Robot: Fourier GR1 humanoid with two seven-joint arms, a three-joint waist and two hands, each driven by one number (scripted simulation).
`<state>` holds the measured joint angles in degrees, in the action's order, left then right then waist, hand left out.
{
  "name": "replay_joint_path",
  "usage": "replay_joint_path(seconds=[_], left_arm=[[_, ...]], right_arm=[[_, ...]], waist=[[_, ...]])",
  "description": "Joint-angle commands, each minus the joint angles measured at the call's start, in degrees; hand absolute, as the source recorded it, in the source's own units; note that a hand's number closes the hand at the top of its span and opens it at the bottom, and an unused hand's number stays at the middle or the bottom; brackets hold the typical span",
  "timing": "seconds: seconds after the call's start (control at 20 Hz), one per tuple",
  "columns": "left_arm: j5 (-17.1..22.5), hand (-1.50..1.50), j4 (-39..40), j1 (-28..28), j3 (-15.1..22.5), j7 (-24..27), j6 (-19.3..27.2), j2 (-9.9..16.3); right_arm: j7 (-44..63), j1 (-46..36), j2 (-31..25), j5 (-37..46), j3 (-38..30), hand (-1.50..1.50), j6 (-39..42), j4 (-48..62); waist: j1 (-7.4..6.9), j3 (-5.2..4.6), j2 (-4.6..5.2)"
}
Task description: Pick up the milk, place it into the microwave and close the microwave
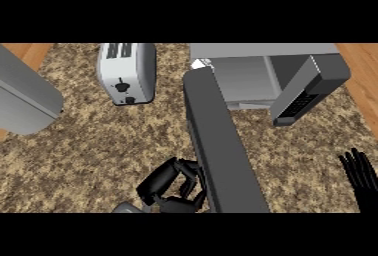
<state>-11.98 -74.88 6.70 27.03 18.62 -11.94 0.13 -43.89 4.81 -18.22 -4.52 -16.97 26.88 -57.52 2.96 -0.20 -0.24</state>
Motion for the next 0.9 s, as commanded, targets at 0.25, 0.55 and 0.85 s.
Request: replay_joint_path(seconds=[0.25, 0.55, 0.85], left_arm=[[9.5, 1.50, 9.7, 7.7, 17.2, -3.6, 12.9, -0.1], [18.4, 1.50, 10.0, 16.7, 24.2, -8.3, 22.6, -0.1], [23.3, 1.50, 9.9, 21.7, 29.5, -8.0, 33.4, -0.1]], right_arm=[[2.5, 4.9, -1.7, -10.1, 4.0, -1.50, 13.2, -16.0], [10.8, 5.8, -3.4, -16.8, 6.4, -1.50, 14.3, -25.1], [16.5, 4.5, -3.7, -19.9, 9.5, -1.50, 12.8, -32.7]], waist=[[2.15, -0.06, 0.45], [3.49, -0.07, 0.71], [5.05, -0.14, 1.03]])
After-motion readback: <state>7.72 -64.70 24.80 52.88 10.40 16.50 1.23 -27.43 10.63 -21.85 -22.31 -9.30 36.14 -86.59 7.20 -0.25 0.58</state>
